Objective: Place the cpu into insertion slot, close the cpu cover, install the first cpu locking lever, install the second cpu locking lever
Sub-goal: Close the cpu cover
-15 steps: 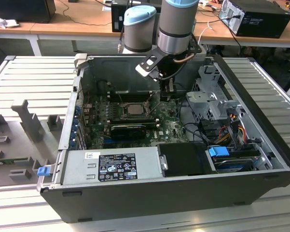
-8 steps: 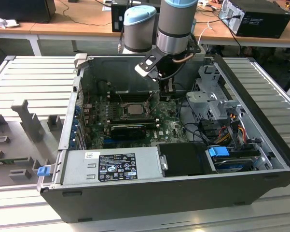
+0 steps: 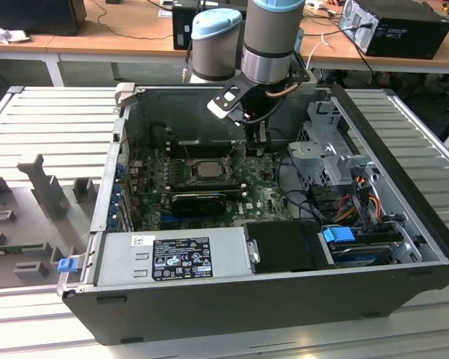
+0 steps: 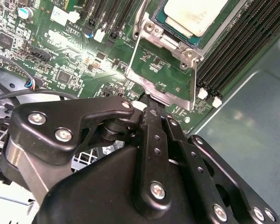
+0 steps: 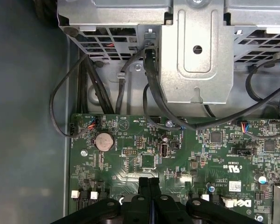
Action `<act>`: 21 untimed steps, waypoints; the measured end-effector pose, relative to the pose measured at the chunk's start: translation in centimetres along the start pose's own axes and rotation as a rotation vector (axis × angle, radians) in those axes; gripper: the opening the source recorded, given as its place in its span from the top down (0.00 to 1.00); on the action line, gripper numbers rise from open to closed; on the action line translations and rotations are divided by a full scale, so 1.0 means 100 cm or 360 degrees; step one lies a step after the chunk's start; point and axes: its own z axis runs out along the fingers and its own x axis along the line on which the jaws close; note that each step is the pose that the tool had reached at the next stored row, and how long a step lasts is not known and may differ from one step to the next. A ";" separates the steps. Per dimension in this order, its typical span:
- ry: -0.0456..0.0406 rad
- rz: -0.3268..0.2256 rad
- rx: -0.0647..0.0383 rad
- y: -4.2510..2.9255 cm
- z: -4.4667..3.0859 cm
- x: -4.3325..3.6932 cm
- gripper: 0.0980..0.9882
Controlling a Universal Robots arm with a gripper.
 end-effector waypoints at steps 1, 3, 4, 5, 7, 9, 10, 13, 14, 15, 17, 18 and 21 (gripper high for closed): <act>0.0000 0.0000 0.0000 -0.0004 0.0000 0.0000 0.99; 0.0000 0.0000 0.0000 -0.0017 0.0000 0.0000 0.99; 0.0000 0.0000 0.0000 -0.0021 -0.0001 0.0000 0.99; 0.0000 0.0000 0.0000 -0.0026 -0.0001 0.0000 0.99; 0.0001 0.0000 0.0000 -0.0037 -0.0001 0.0001 0.99; 0.0001 0.0000 0.0000 -0.0043 -0.0001 0.0001 0.99; 0.0001 0.0000 0.0000 -0.0045 -0.0001 0.0001 0.99; 0.0001 0.0000 0.0000 -0.0050 -0.0001 0.0001 0.99; 0.0001 0.0000 0.0000 -0.0051 -0.0001 0.0001 0.99; 0.0001 0.0000 0.0000 -0.0056 -0.0001 0.0001 0.99; 0.0001 0.0000 0.0000 -0.0077 -0.0002 0.0001 0.99; 0.0001 0.0000 0.0000 -0.0083 -0.0002 0.0001 0.99; 0.0002 0.0000 0.0000 -0.0106 -0.0002 0.0002 0.99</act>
